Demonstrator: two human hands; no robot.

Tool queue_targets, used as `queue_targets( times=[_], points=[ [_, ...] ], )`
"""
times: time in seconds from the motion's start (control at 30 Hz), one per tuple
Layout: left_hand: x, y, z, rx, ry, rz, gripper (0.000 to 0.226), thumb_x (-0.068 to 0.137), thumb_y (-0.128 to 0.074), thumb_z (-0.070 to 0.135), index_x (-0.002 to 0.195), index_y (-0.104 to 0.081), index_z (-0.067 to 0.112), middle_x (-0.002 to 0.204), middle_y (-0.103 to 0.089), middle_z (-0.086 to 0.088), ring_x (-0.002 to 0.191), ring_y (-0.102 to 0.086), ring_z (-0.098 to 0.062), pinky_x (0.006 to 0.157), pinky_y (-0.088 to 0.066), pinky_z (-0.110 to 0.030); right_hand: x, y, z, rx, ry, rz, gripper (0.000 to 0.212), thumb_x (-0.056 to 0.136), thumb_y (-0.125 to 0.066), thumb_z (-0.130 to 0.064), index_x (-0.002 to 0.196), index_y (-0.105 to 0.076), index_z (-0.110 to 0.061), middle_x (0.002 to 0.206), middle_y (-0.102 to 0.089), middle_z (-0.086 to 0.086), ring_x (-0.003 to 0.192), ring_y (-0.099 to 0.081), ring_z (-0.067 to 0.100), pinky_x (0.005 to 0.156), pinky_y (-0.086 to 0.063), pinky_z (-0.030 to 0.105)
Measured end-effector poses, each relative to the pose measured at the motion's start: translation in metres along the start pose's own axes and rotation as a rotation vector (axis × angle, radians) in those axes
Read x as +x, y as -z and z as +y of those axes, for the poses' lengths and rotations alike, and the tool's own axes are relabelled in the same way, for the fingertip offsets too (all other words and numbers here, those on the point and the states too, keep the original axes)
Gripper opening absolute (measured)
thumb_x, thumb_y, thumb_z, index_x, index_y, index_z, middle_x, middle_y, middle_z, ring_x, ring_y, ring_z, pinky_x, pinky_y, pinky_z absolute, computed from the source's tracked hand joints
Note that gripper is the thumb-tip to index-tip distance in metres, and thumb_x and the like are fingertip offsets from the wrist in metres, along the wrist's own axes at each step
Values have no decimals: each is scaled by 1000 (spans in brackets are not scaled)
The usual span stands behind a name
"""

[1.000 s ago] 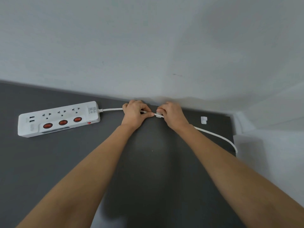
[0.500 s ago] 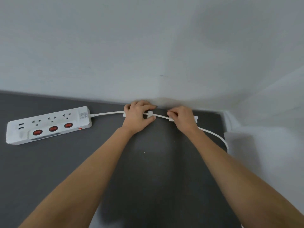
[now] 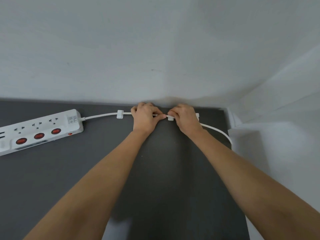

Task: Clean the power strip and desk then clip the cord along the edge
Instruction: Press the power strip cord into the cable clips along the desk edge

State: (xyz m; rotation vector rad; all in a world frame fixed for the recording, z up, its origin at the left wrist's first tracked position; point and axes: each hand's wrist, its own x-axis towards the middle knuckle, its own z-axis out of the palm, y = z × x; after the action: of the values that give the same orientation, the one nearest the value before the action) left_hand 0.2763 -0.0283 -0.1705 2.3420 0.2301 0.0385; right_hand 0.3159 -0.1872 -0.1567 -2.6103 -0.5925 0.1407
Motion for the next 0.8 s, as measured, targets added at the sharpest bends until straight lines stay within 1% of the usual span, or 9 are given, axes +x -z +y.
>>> queue_targets(
  times=[0.13, 0.23, 0.33, 0.4, 0.5, 0.57, 0.63, 0.7, 0.8],
  points=[
    [1, -4, 6, 17, 29, 42, 15, 76, -73, 42, 77, -75, 27, 89, -69, 7, 105, -50, -19, 87, -22, -33, -5, -2, 0, -30, 20, 40, 19, 90, -58, -18, 89, -73, -8, 83, -68, 15, 83, -57, 33, 76, -43, 34],
    [1, -2, 6, 37, 39, 35, 14, 75, -72, 43, 79, -75, 30, 91, -70, 10, 107, -49, -17, 89, -23, -34, -6, 4, 2, -5, 36, -43, 22, 90, -57, -25, 94, -72, -9, 89, -67, 13, 90, -57, 31, 80, -45, 36],
    [-5, -8, 12, 64, -113, 25, 26, 75, -67, 42, 98, -72, 33, 106, -66, 13, 111, -48, -18, 91, -21, -33, -14, 21, 22, -10, -19, 16, 24, 88, -60, -26, 103, -70, -10, 98, -70, 14, 95, -59, 32, 84, -48, 39],
    [-6, -19, 25, 75, -225, -31, 33, 77, -64, 44, 109, -69, 34, 115, -64, 12, 114, -48, -18, 94, -23, -34, -24, 35, 44, 14, -118, 109, 19, 85, -65, -21, 98, -72, -9, 94, -72, 14, 90, -63, 32, 81, -47, 35],
    [-2, -39, 46, 60, -241, -136, 26, 82, -64, 46, 100, -75, 31, 108, -68, 8, 111, -53, -20, 92, -30, -38, -34, 48, 61, 79, -146, 79, 19, 81, -70, -19, 96, -74, -8, 89, -74, 13, 83, -66, 27, 76, -42, 24],
    [-1, -50, 54, 35, -186, -119, 22, 82, -65, 44, 93, -77, 29, 102, -70, 5, 106, -55, -21, 89, -31, -39, -32, 47, 64, 81, -108, 59, 19, 81, -71, -19, 95, -74, -7, 88, -74, 14, 82, -67, 26, 72, -37, 16],
    [1, -58, 59, 31, -136, -90, 20, 82, -67, 41, 90, -77, 27, 100, -69, 3, 103, -56, -21, 87, -31, -39, -27, 48, 66, 71, -84, 44, 18, 81, -71, -18, 94, -74, -6, 90, -73, 15, 84, -66, 27, 73, -34, 14],
    [1, -61, 61, 42, -120, -70, 19, 82, -67, 41, 89, -77, 27, 100, -69, 1, 103, -56, -21, 86, -30, -40, -25, 49, 67, 62, -54, 33, 16, 81, -69, -17, 93, -74, -6, 90, -73, 15, 85, -66, 27, 74, -36, 17],
    [2, -63, 63, 55, -102, -36, 20, 82, -66, 43, 88, -77, 27, 99, -70, 2, 101, -57, -21, 83, -29, -39, -24, 50, 67, 46, -3, 36, 13, 83, -66, -14, 89, -74, -6, 86, -73, 16, 82, -66, 29, 76, -45, 31]
  ],
)
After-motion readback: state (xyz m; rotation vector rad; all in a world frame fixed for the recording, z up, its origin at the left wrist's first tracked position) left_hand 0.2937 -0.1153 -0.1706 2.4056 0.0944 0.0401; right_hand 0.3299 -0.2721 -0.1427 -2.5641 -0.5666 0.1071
